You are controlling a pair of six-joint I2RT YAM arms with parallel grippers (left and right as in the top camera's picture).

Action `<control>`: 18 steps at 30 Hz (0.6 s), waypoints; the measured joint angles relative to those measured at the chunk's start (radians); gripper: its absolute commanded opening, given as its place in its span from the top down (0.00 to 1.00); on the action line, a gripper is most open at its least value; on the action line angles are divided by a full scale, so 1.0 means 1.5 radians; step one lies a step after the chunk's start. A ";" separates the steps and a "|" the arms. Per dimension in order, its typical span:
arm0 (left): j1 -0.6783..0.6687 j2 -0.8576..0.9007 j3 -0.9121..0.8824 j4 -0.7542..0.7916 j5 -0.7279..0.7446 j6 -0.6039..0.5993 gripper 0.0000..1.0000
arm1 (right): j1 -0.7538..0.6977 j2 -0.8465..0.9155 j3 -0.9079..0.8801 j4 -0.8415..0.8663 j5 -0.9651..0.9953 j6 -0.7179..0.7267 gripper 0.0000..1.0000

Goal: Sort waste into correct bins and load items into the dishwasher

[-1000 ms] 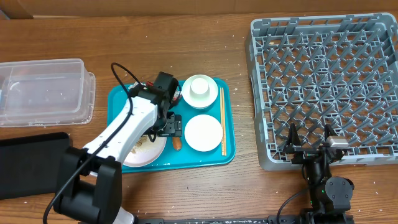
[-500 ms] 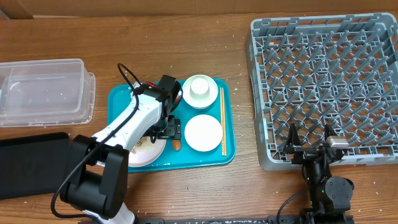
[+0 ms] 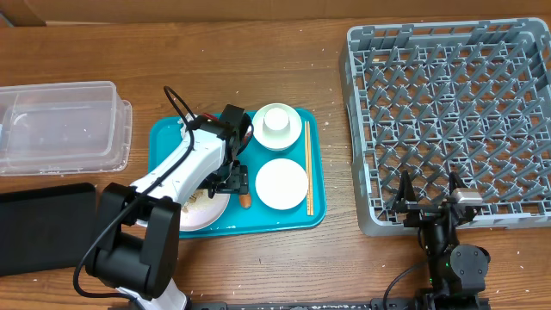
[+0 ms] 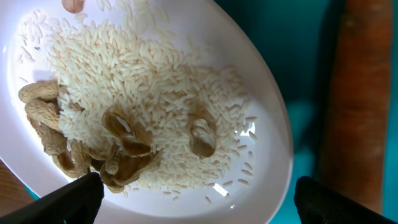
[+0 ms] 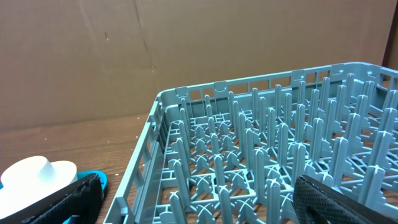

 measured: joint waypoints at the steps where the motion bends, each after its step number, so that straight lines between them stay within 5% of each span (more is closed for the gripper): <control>1: 0.000 0.001 0.000 -0.001 -0.001 0.000 0.00 | 0.000 0.000 0.000 0.000 0.000 0.000 0.00; 18: 0.000 0.016 0.000 0.020 0.025 -0.011 0.00 | 0.000 0.000 0.000 0.000 0.000 0.000 0.00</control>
